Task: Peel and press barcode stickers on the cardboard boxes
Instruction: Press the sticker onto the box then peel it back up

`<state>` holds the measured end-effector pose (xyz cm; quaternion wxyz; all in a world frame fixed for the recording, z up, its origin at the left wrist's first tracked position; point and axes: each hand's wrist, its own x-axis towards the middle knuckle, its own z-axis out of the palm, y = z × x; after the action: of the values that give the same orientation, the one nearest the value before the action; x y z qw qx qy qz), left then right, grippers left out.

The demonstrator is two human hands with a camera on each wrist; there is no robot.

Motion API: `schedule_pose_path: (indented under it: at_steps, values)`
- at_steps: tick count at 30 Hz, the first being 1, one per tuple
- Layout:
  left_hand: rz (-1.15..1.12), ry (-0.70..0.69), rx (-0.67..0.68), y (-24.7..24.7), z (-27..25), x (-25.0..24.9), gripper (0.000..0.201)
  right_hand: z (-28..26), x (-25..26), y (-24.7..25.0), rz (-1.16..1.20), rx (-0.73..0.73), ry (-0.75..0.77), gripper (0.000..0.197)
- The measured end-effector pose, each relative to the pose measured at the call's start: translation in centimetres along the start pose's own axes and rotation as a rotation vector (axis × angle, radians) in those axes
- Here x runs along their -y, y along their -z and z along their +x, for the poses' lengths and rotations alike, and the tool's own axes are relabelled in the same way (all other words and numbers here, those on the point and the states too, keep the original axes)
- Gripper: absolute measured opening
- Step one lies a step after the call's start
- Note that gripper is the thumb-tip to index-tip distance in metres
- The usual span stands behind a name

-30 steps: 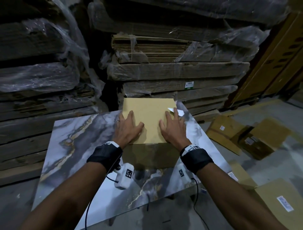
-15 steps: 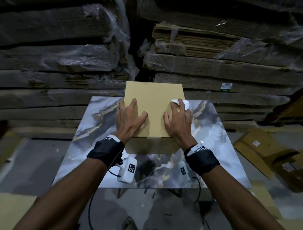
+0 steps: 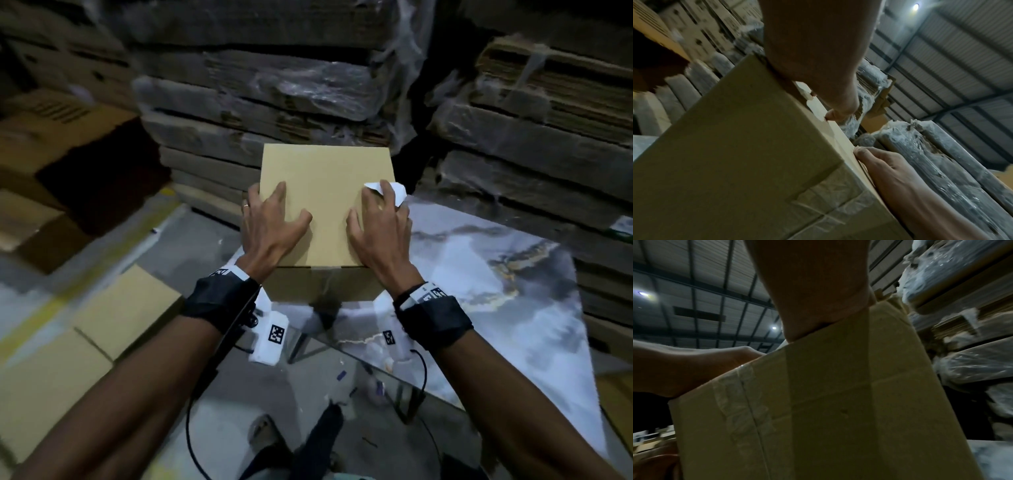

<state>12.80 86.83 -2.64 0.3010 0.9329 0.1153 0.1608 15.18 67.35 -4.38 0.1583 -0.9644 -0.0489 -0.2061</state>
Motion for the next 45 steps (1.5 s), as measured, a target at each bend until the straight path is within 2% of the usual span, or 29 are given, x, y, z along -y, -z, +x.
schedule_pose_path:
  at_steps: [10,17,23,29,40,45]
  values:
    - [0.024,0.199,-0.142,6.6,-0.9,10.2,0.065,0.4,11.4,-4.3,0.065,0.122,0.211,0.048]
    - [0.024,0.336,-0.215,12.6,-1.2,18.5,0.079,0.1,22.0,-6.6,0.111,0.173,0.34,0.044]
    - [0.007,0.443,-0.306,18.2,-1.8,26.2,0.076,-0.8,31.5,-9.6,0.149,0.191,0.469,0.045]
    - [0.035,0.528,-0.339,22.4,-3.1,33.2,0.077,-2.6,39.7,-12.4,0.173,0.232,0.579,0.046]
    - [0.027,0.701,-0.365,25.4,-4.9,42.2,0.078,-5.3,48.7,-18.8,0.23,0.355,0.715,0.045]
    - [0.044,0.815,-0.385,26.3,-6.3,46.3,0.075,-7.7,52.3,-22.2,0.278,0.469,0.769,0.046]
